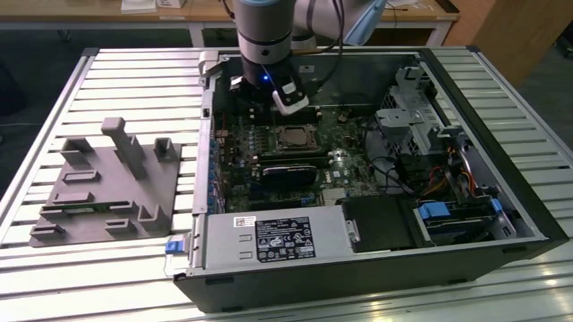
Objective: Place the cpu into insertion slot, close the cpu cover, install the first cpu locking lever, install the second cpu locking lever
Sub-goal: 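Install the first cpu locking lever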
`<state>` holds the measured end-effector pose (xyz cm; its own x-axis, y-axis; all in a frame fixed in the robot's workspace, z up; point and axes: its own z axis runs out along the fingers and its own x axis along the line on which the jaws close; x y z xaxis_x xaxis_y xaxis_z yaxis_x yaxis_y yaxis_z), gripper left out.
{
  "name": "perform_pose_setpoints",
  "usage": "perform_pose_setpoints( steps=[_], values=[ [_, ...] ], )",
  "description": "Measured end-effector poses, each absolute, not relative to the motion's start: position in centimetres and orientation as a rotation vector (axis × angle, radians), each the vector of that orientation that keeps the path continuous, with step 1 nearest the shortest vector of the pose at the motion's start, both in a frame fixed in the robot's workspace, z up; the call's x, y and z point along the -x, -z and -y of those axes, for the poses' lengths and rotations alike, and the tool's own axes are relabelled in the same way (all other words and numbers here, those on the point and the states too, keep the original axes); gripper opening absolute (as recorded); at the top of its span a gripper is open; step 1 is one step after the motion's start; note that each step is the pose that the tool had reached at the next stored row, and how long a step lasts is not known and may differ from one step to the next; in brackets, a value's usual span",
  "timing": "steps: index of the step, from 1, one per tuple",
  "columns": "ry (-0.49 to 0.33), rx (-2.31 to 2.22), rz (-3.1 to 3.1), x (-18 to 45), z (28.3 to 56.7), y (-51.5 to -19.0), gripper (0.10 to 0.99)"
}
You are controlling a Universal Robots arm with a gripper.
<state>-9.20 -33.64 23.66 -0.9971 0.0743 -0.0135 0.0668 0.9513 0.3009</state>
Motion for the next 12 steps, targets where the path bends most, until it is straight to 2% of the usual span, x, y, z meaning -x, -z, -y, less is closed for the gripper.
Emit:
perform_pose_setpoints(
  steps=[12],
  values=[
    [-0.472,-0.112,-3.079,6.3,33.6,-23.6,0.106]
  ],
)
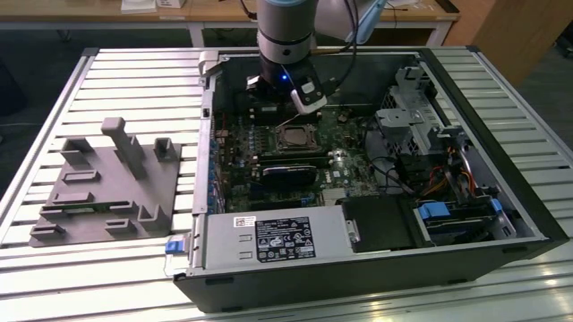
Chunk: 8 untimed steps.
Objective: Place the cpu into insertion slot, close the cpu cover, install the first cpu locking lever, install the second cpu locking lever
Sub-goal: 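Install the first cpu locking lever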
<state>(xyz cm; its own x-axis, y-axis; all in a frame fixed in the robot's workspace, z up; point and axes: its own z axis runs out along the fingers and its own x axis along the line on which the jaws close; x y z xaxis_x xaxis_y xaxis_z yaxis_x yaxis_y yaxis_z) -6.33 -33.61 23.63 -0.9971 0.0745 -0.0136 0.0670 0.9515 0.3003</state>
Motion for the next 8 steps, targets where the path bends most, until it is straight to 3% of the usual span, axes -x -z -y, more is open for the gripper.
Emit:
perform_pose_setpoints(
  steps=[8],
  values=[
    [-0.441,-0.113,-3.066,6.27,33.61,-23.59,0.106]
  ],
)
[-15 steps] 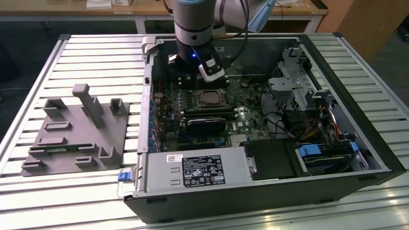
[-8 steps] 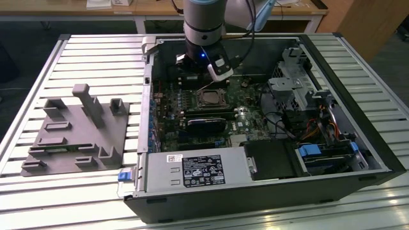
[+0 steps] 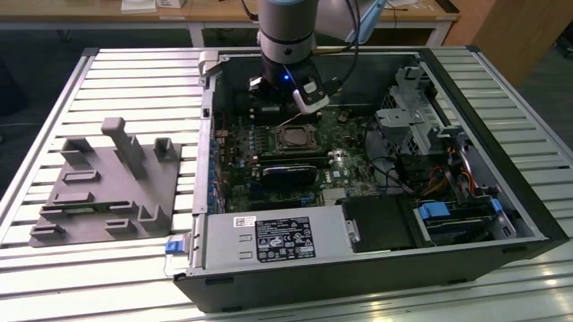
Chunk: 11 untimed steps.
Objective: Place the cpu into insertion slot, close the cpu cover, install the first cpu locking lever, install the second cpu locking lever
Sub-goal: 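Install the first cpu locking lever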
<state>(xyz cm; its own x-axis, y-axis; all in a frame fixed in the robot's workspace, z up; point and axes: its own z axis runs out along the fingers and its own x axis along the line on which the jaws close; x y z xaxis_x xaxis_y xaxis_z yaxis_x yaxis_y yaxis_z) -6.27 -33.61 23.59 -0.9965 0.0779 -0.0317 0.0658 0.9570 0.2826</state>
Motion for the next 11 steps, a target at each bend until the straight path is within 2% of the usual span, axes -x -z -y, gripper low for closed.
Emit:
perform_pose_setpoints(
  steps=[11],
  values=[
    [-0.395,-0.128,-3.051,6.24,33.60,-23.50,0.106]
  ],
)
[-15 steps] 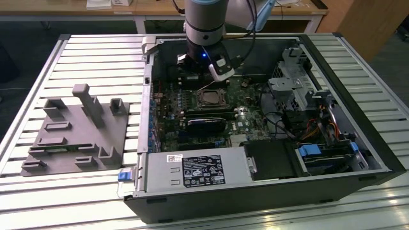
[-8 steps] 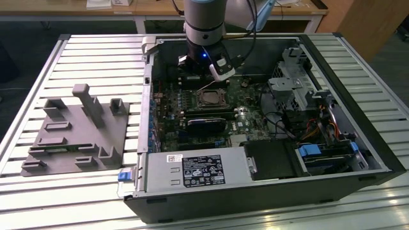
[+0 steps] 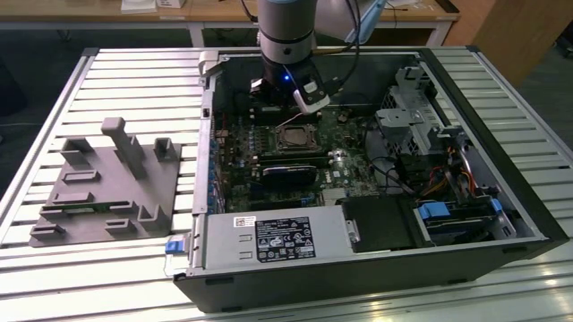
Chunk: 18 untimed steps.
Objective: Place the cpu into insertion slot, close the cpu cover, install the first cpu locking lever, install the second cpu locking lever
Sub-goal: 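Install the first cpu locking lever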
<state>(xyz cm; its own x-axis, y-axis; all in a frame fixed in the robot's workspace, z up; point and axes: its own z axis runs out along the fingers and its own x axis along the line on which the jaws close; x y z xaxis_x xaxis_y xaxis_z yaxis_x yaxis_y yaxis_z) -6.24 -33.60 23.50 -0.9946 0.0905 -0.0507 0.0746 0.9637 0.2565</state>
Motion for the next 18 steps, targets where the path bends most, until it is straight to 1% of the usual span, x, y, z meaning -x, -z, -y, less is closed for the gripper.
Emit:
perform_pose_setpoints(
  steps=[9,18],
  values=[
    [-0.365,-0.135,-3.053,6.0,33.4,-23.5,0.106],
    [-0.353,-0.144,-3.053,5.2,32.7,-23.1,0.106]
  ],
)
